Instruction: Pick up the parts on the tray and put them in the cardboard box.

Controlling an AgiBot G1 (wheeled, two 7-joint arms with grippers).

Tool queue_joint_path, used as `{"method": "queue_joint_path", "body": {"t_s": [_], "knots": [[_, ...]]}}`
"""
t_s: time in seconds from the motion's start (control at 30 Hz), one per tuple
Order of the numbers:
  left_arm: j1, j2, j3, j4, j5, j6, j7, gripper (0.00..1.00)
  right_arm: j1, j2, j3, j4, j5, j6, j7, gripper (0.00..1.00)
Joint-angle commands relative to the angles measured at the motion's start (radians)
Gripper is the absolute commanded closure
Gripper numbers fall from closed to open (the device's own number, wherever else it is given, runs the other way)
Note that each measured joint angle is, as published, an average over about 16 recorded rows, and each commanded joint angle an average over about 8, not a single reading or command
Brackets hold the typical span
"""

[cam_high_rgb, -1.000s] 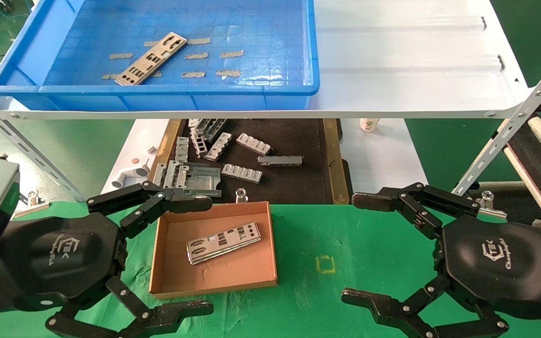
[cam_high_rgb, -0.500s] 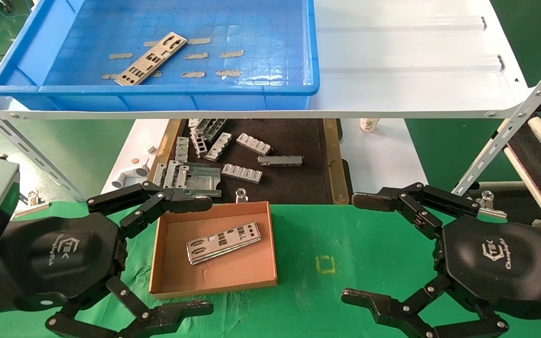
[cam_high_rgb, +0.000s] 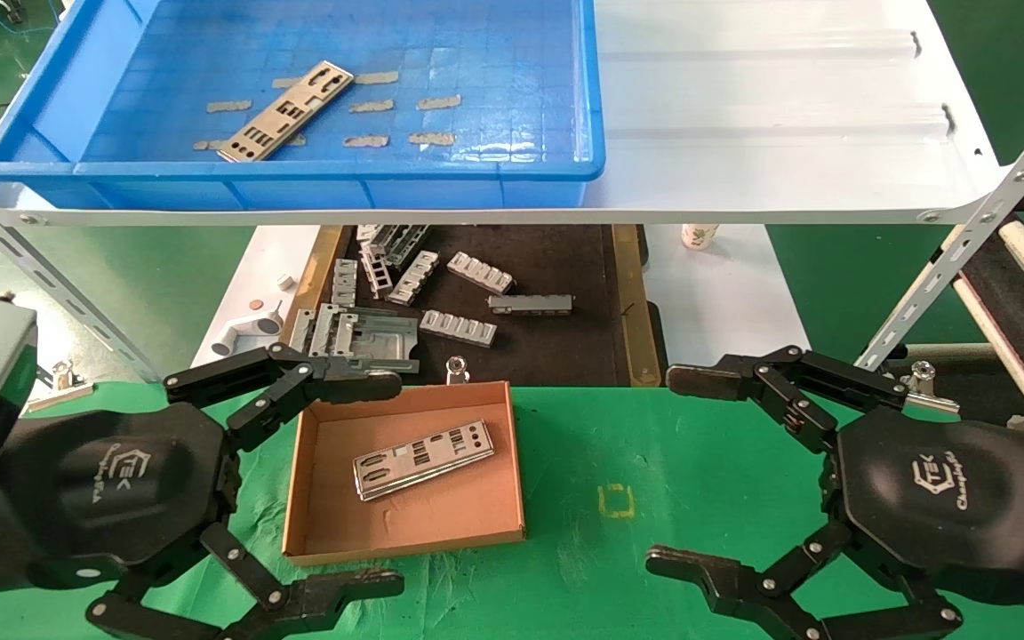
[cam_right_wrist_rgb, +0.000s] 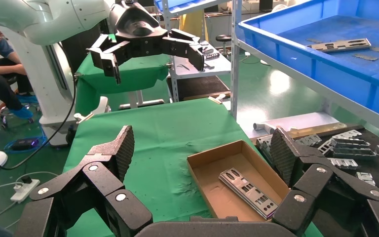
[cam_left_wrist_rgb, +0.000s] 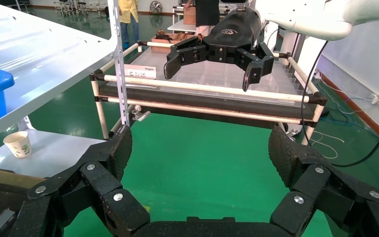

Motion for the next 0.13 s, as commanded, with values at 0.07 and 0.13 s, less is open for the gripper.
{"method": "queue_joint_path", "body": {"t_s": [0.07, 0.13], "knots": [[0.000, 0.000, 0.000, 0.000, 0.000, 0.000, 0.000, 0.00, 0.000, 0.000, 0.000, 0.000, 0.000, 0.000, 0.000, 0.00], [0.000, 0.000, 0.000, 0.000, 0.000, 0.000, 0.000, 0.00, 0.000, 0.000, 0.000, 0.000, 0.000, 0.000, 0.000, 0.00]]}}
